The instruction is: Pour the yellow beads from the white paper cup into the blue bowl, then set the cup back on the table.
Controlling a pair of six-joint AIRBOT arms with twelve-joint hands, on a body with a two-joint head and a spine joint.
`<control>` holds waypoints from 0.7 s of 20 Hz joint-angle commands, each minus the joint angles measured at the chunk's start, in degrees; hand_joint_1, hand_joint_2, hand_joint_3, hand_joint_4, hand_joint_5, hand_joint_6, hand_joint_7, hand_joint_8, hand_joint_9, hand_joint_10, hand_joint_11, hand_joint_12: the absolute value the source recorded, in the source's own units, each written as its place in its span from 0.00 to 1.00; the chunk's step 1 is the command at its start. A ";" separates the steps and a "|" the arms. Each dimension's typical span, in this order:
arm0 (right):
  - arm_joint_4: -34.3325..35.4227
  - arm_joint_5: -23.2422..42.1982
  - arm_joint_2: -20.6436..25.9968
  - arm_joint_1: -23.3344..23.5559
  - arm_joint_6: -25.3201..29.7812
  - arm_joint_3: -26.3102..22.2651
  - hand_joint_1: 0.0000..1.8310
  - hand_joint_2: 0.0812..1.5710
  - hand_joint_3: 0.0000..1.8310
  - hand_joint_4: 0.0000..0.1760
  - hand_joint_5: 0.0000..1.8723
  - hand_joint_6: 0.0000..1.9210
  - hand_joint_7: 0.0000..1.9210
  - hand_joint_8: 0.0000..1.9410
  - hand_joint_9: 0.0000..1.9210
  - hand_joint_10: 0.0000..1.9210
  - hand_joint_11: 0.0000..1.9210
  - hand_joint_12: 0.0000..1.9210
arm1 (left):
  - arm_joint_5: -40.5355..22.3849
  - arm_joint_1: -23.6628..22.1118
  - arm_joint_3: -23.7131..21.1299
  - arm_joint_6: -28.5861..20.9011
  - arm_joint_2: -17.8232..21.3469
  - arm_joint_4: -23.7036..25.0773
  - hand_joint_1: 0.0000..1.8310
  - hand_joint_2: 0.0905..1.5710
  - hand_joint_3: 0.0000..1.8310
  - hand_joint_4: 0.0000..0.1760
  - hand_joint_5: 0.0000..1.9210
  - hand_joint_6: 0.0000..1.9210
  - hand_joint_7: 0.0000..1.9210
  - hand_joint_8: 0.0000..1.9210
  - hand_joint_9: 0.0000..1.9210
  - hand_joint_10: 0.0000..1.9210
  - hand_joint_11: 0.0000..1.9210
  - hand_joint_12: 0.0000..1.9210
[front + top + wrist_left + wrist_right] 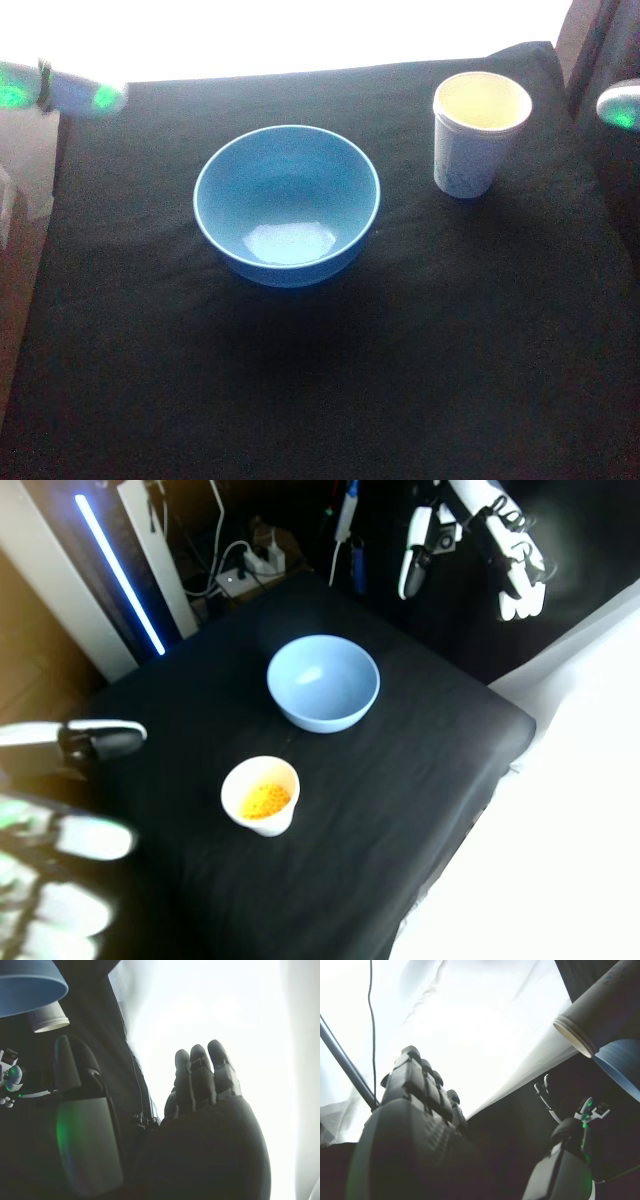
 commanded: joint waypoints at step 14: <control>-1.51 4.29 -2.77 1.62 8.09 4.64 0.39 0.47 0.00 0.00 0.00 0.00 0.07 0.00 0.10 0.00 0.00 0.34 | -4.74 -0.53 -0.10 -0.33 -0.51 -0.58 0.34 0.55 0.00 0.00 0.01 0.00 0.09 0.00 0.14 0.01 0.00 0.29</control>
